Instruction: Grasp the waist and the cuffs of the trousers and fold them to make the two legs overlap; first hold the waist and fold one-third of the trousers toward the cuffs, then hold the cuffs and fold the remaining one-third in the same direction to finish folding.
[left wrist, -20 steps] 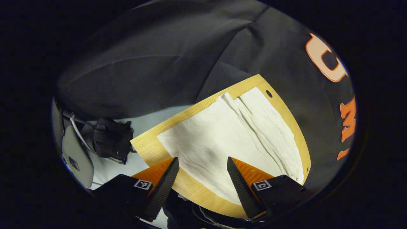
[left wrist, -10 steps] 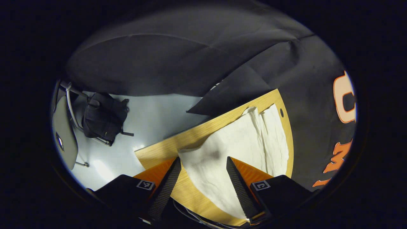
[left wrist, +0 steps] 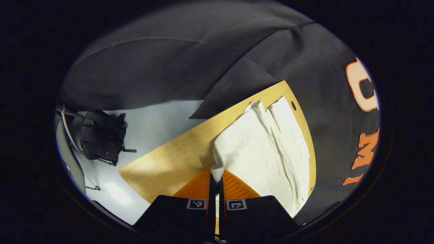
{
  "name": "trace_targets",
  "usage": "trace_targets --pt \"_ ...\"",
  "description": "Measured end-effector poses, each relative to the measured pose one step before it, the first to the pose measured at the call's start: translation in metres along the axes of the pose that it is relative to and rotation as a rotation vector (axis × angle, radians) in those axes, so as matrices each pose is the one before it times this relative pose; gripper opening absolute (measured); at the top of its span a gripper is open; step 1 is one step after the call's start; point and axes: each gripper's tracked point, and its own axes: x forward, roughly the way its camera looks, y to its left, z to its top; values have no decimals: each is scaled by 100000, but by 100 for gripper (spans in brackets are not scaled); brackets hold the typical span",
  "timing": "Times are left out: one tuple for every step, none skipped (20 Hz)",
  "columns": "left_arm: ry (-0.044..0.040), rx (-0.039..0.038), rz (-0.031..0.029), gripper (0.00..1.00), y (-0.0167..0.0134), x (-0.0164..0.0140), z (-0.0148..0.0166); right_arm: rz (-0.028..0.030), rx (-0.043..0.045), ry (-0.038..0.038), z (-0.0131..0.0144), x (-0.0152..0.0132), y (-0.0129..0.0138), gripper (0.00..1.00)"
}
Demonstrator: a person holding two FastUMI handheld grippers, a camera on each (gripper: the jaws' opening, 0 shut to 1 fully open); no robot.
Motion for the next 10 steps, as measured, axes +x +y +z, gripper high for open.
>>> trace_targets --pt "-820 1037 522 6 -413 -427 150 3270 1350 -873 910 332 377 95" --pt "-847 647 -376 6 -797 -165 15 883 426 288 441 237 145 90" --pt "-1219 548 187 5 -576 -125 447 -123 -417 1540 115 420 232 90" --pt "-1028 808 109 6 -332 -757 89 -579 -1501 921 -6 454 93 87" --pt "-978 710 371 6 -573 -622 449 -672 -2877 2231 -184 627 530 86" --pt "-1002 581 276 5 -428 -561 311 -238 -1225 1687 -287 593 624 82" --pt "-785 1102 348 7 -530 -613 281 -2378 -1245 1447 -184 668 347 78" --pt "-588 426 -98 5 -348 -191 159 -4054 -2210 -389 312 93 -384 73" --pt "-623 343 -136 5 -461 -226 210 -6254 -1002 675 -242 29 -392 66" --pt "-166 402 320 5 -208 -102 -45 -3833 -542 82 49 231 -174 61"
